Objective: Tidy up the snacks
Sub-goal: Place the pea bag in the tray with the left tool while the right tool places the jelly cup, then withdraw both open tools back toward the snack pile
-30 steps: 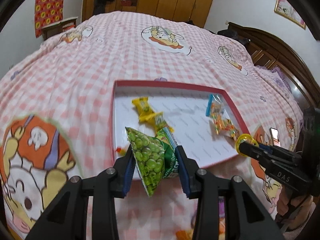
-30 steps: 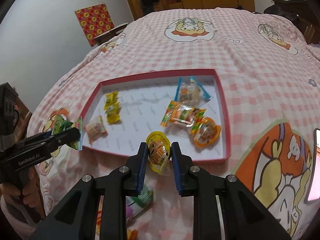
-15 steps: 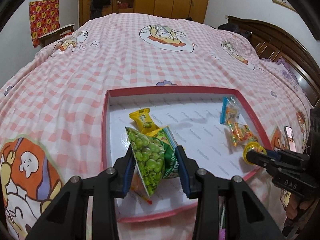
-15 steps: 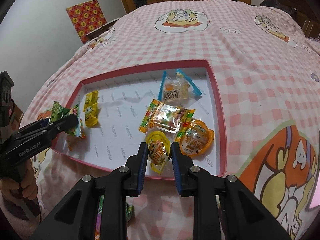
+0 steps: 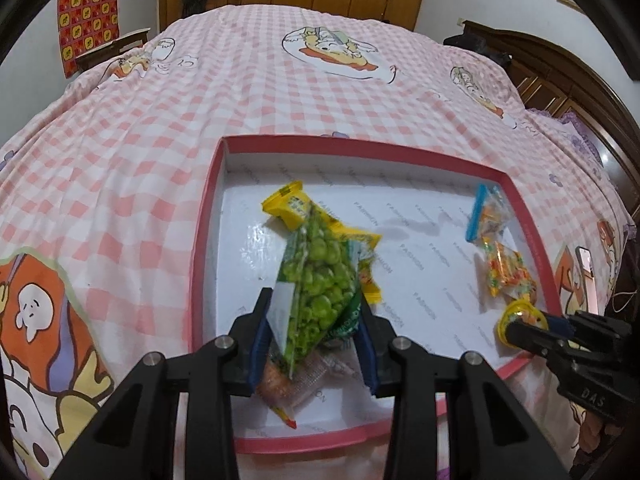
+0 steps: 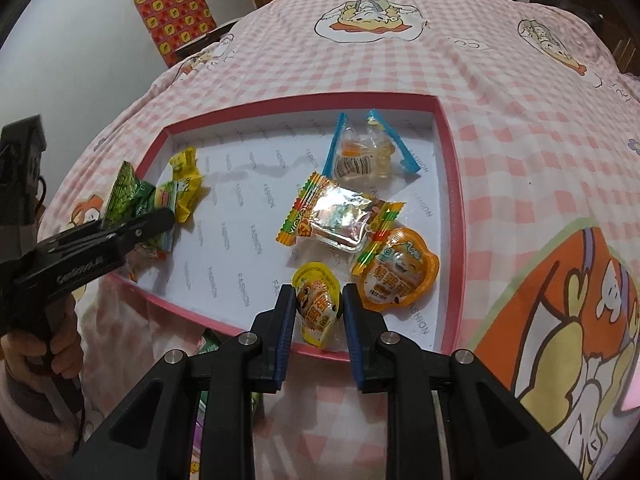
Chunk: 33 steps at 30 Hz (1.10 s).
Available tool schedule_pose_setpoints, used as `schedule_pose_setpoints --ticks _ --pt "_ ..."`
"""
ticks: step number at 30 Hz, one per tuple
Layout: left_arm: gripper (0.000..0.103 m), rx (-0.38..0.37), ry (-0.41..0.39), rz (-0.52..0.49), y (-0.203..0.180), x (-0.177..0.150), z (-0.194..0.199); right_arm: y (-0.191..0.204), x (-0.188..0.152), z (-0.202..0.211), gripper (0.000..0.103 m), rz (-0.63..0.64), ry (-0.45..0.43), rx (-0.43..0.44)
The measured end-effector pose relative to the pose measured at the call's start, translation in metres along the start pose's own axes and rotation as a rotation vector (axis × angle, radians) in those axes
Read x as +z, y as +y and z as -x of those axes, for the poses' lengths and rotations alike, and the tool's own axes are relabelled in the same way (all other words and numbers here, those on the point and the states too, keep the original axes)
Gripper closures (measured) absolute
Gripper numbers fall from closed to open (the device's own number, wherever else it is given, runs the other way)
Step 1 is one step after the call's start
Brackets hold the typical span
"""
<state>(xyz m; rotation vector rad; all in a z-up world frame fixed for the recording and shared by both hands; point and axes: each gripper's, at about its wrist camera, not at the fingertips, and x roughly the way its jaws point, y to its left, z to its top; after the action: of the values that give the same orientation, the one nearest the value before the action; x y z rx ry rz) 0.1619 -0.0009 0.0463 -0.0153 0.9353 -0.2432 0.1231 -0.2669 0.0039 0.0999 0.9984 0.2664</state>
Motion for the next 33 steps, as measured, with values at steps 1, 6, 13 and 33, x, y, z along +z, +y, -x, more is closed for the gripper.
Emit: schedule_pose_setpoints --ticks 1,6,13,33 --pt "0.065 0.004 -0.001 -0.002 0.000 0.000 0.000 0.000 -0.001 0.000 0.078 0.002 0.003 -0.007" --pt "0.065 0.041 0.011 -0.007 -0.002 -0.003 0.001 -0.013 -0.002 0.002 0.078 -0.001 0.008 -0.065" --pt "0.065 0.083 0.028 -0.008 -0.004 -0.014 0.006 -0.022 -0.006 0.005 0.078 0.009 0.012 -0.053" --pt "0.053 0.043 0.037 0.000 -0.007 -0.016 0.015 -0.023 0.000 0.003 0.073 0.027 -0.023 -0.084"
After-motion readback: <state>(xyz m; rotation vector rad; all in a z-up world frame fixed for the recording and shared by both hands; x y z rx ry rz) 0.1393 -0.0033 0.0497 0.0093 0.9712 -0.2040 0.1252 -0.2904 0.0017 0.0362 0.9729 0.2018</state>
